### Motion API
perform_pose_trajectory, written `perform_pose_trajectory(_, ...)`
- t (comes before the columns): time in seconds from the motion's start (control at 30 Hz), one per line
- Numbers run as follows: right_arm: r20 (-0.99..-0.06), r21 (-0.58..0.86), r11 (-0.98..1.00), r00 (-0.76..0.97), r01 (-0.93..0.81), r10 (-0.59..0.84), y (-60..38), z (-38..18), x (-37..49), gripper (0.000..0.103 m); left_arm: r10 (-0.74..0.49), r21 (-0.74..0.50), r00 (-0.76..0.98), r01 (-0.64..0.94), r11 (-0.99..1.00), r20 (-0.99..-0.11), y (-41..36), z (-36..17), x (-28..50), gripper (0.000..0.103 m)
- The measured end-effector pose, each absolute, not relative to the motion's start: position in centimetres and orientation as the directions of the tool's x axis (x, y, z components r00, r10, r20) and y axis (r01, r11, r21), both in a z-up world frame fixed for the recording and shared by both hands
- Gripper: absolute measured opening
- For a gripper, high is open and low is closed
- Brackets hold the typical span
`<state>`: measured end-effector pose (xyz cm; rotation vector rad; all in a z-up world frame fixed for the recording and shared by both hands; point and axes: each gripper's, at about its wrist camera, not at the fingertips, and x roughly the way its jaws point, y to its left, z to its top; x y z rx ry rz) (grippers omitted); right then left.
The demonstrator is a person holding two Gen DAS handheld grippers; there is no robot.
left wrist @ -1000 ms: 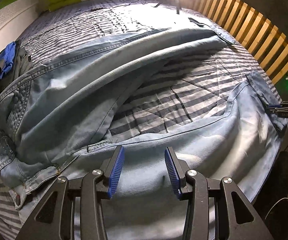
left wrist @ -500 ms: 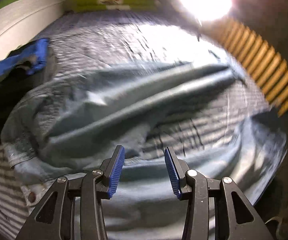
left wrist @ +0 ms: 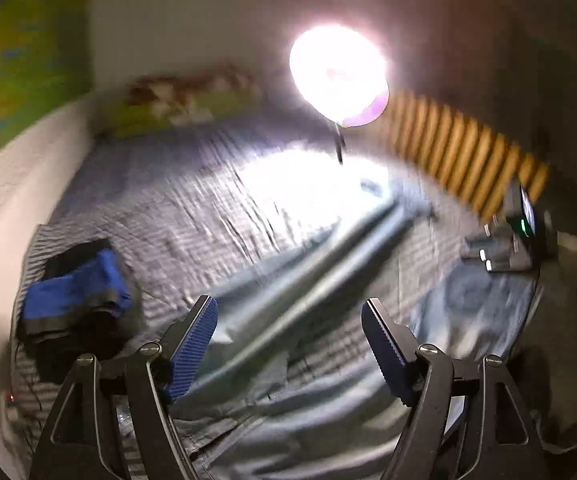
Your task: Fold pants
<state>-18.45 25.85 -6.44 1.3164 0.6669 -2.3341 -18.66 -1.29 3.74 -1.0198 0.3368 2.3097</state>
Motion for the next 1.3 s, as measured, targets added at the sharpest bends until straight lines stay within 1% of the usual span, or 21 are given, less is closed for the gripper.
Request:
perform_pose_trajectory(0.03, -0.885, -0.214, -0.794, -0.458, 0.568, -0.089, 25.3, -7.7, -19.1, 0.031, 0.387, 0.009, -0.498, -0.622, -0.783, -0.776, 0.1, 1.8, -19.4, 0.074)
perform_pose_trajectory(0.1, -0.916, -0.194, -0.761, -0.392, 0.619, -0.085, 24.7, -10.3, -20.4, 0.031, 0.332, 0.009, -0.385, -0.664, -0.748, -0.861, 2.8, -3.4, -20.7, 0.063)
perform_pose_trajectory(0.17, -0.935, -0.162, -0.747, -0.341, 0.645, -0.092, 24.9, -12.2, -21.0, 0.032, 0.284, 0.004, -0.287, -0.71, -0.704, -0.915, 4.7, -8.2, -21.2, 0.062)
perform_pose_trajectory(0.23, -0.952, -0.135, -0.733, -0.293, 0.667, -0.092, 25.1, -13.5, -21.5, 0.033, 0.25, 0.005, -0.234, -0.739, -0.674, -0.939, 5.6, -11.5, -21.7, 0.062)
perform_pose_trajectory(0.37, -0.97, -0.075, -0.692, -0.214, 0.718, -0.116, 25.7, -15.5, -22.6, 0.044, 0.188, 0.005, -0.169, -0.757, -0.654, -0.968, 6.5, -16.3, -22.8, 0.062)
perform_pose_trajectory(0.47, -0.975, -0.044, -0.679, -0.18, 0.733, -0.132, 26.1, -16.2, -23.2, 0.045, 0.164, 0.004, -0.137, -0.777, -0.629, -0.977, 6.9, -18.1, -22.8, 0.062)
perform_pose_trajectory(0.5, -0.976, -0.037, -0.677, -0.172, 0.735, -0.133, 26.1, -16.5, -23.2, 0.045, 0.162, 0.003, -0.134, -0.782, -0.624, -0.978, 7.2, -18.6, -22.7, 0.06)
perform_pose_trajectory(0.53, -0.978, -0.029, -0.674, -0.161, 0.739, -0.135, 26.2, -16.8, -23.2, 0.045, 0.163, 0.001, -0.129, -0.787, -0.617, -0.978, 7.3, -19.0, -22.6, 0.056)
perform_pose_trajectory(0.6, -0.979, -0.005, -0.67, -0.142, 0.742, -0.149, 26.3, -17.0, -23.0, 0.045, 0.17, -0.013, -0.112, -0.799, -0.601, -0.979, 7.5, -19.6, -22.1, 0.034)
perform_pose_trajectory(0.67, -0.98, 0.017, -0.677, -0.123, 0.736, -0.158, 26.6, -17.0, -22.9, 0.041, 0.167, -0.013, -0.113, -0.793, -0.609, -0.979, 7.6, -20.0, -21.8, 0.018)
perform_pose_trajectory(0.7, -0.98, 0.024, -0.684, -0.118, 0.73, -0.16, 26.8, -17.0, -22.9, 0.033, 0.162, -0.003, -0.125, -0.785, -0.619, -0.979, 7.6, -20.2, -21.5, 0.011)
perform_pose_trajectory(0.73, -0.98, 0.027, -0.691, -0.118, 0.722, -0.162, 26.9, -16.9, -22.8, 0.028, 0.163, 0.005, -0.137, -0.781, -0.624, -0.977, 7.6, -20.3, -21.2, 0.008)
perform_pose_trajectory(0.77, -0.98, 0.017, -0.696, -0.126, 0.718, -0.154, 27.0, -16.7, -22.6, 0.016, 0.167, 0.016, -0.154, -0.781, -0.625, -0.974, 7.6, -20.2, -20.8, 0.006)
perform_pose_trajectory(0.8, -0.98, -0.005, -0.698, -0.143, 0.716, -0.14, 27.0, -16.5, -22.2, 0.008, 0.164, 0.041, -0.181, -0.781, -0.623, -0.97, 7.6, -20.0, -20.2, 0.005)
perform_pose_trajectory(0.97, -0.963, -0.08, -0.701, -0.235, 0.709, -0.128, 27.6, -13.8, -20.1, 0.004, 0.198, 0.055, -0.249, -0.741, -0.67, -0.948, 6.4, -17.7, -19.1, 0.004)
perform_pose_trajectory(1.07, -0.939, -0.086, -0.724, -0.298, 0.685, -0.171, 28.6, -11.1, -19.5, 0.004, 0.211, 0.092, -0.333, -0.702, -0.706, -0.919, 5.7, -15.4, -18.8, 0.004)
perform_pose_trajectory(1.13, -0.926, -0.077, -0.746, -0.325, 0.661, -0.193, 28.7, -10.3, -19.6, 0.005, 0.224, 0.124, -0.405, -0.674, -0.728, -0.887, 5.3, -14.6, -18.9, 0.008)
perform_pose_trajectory(1.2, -0.921, -0.137, -0.76, -0.364, 0.636, -0.139, 27.8, -11.2, -19.1, 0.01, 0.17, 0.146, -0.38, -0.674, -0.724, -0.909, 5.4, -15.8, -19.7, 0.015)
perform_pose_trajectory(1.23, -0.924, -0.174, -0.769, -0.372, 0.616, -0.089, 27.8, -11.9, -19.8, 0.013, 0.126, 0.158, -0.365, -0.655, -0.739, -0.923, 5.3, -16.1, -20.1, 0.016)
perform_pose_trajectory(1.27, -0.924, -0.225, -0.784, -0.382, 0.579, -0.017, 27.4, -12.6, -20.2, 0.014, 0.123, 0.141, -0.357, -0.629, -0.765, -0.926, 4.5, -15.8, -20.6, 0.016)
perform_pose_trajectory(1.3, -0.924, -0.226, -0.791, -0.382, 0.568, -0.01, 27.6, -12.3, -20.2, 0.015, 0.151, 0.107, -0.363, -0.601, -0.792, -0.92, 3.5, -14.9, -21.2, 0.016)
